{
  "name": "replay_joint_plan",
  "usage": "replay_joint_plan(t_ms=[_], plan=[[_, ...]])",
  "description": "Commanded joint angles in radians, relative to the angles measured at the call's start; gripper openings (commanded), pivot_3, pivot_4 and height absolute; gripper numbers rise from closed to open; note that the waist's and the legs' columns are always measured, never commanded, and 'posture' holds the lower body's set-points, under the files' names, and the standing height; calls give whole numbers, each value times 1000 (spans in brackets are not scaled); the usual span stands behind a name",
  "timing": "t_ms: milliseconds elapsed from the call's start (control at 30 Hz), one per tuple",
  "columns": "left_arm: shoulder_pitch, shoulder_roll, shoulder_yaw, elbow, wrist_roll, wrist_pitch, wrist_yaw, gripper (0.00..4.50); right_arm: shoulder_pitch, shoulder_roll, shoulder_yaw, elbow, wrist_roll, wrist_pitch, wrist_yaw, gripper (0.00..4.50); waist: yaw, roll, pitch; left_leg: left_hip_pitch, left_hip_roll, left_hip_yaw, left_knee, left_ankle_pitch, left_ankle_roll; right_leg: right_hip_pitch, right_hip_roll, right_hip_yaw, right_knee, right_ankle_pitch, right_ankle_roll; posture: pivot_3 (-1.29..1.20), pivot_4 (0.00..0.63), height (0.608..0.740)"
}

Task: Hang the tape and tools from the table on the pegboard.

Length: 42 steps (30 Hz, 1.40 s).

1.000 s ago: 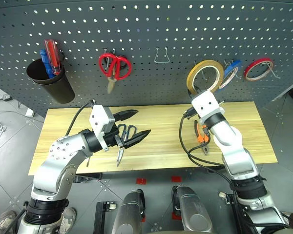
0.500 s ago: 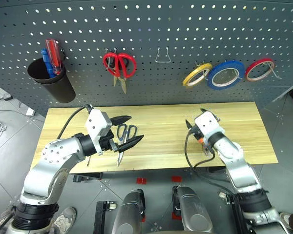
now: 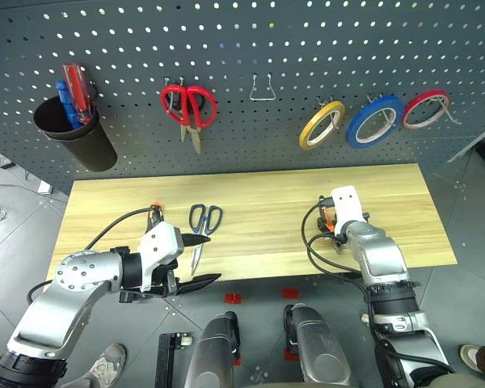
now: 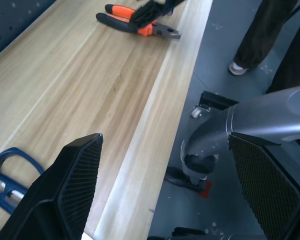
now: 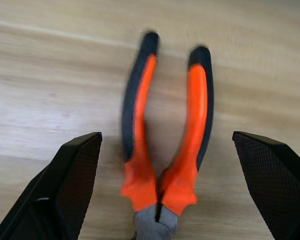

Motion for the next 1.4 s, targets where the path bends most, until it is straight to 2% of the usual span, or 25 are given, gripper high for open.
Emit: replay_joint_plan(t_ms=[33, 300, 500, 600, 700, 900, 1000, 1100, 1267, 1400], plan=[[12, -2, 4, -42, 5, -12, 3, 4224, -30, 10, -47, 40, 19, 9, -43, 4473, -1, 0, 0, 0, 0, 0, 0, 0, 0, 0, 0, 0, 0, 0, 0, -251, 328, 740], [15, -19, 12, -38, 4, -17, 13, 4224, -74, 45, -105, 140, 83, 71, -62, 4473, -2, 0, 0, 1, 0, 0, 0, -2, 3, 0, 0, 0, 2, 0, 1, -251, 329, 740], [11, -32, 14, -22, 15, -37, 21, 4224, -92, 30, -92, 236, 90, 0, -65, 2592, -3, -1, -1, 2, 0, 0, 2, -1, 4, 1, 1, 0, 4, 2, 2, -251, 324, 740], [7, -47, 19, -17, 10, -36, 34, 4224, -94, 24, -75, 264, 87, -44, -56, 2571, -3, -3, -2, 3, 0, 0, 3, 0, 5, 2, 1, 0, 3, 3, 3, -247, 322, 740], [-5, -86, 45, -9, -20, -24, 67, 4224, -85, 28, -40, 208, 93, -75, -25, 2571, -3, -3, -2, 3, 0, 0, 3, 0, 6, 3, 1, 1, 3, 4, 3, -245, 320, 740], [0, -140, 137, -50, -177, 89, 112, 4224, -23, 86, 73, -204, 112, -4, 14, 2571, -10, -3, -2, 0, 1, 1, 1, 2, 4, -2, 1, 2, 4, 4, 3, -246, 315, 740], [31, -118, 153, -77, -208, 127, 99, 4224, 16, 141, 143, -408, 121, 70, 6, 2571, -11, -3, -2, -1, 1, 2, 1, 2, 4, -4, 2, 3, 5, 4, 4, -247, 311, 740], [66, -82, 154, -97, -190, 119, 70, 4224, 18, 175, 183, -513, 123, 92, -7, 2571, -6, -3, -2, -1, 1, 2, 1, 2, 4, -4, 1, 3, 4, 4, 4, -246, 310, 740], [89, -65, 165, -87, -149, 77, 74, 4224, -58, 198, 223, -599, 137, -16, 15, 2571, 3, -3, -2, -1, 0, 1, 2, 2, 3, -5, 1, 3, 6, 4, 3, -237, 305, 740], [55, -87, 179, -105, -176, 89, 105, 4224, -130, 204, 234, -581, 150, -220, 55, 2571, 3, -3, -2, -2, -1, 2, 2, 4, 1, -8, 0, 4, 10, 4, 3, -236, 302, 740]])
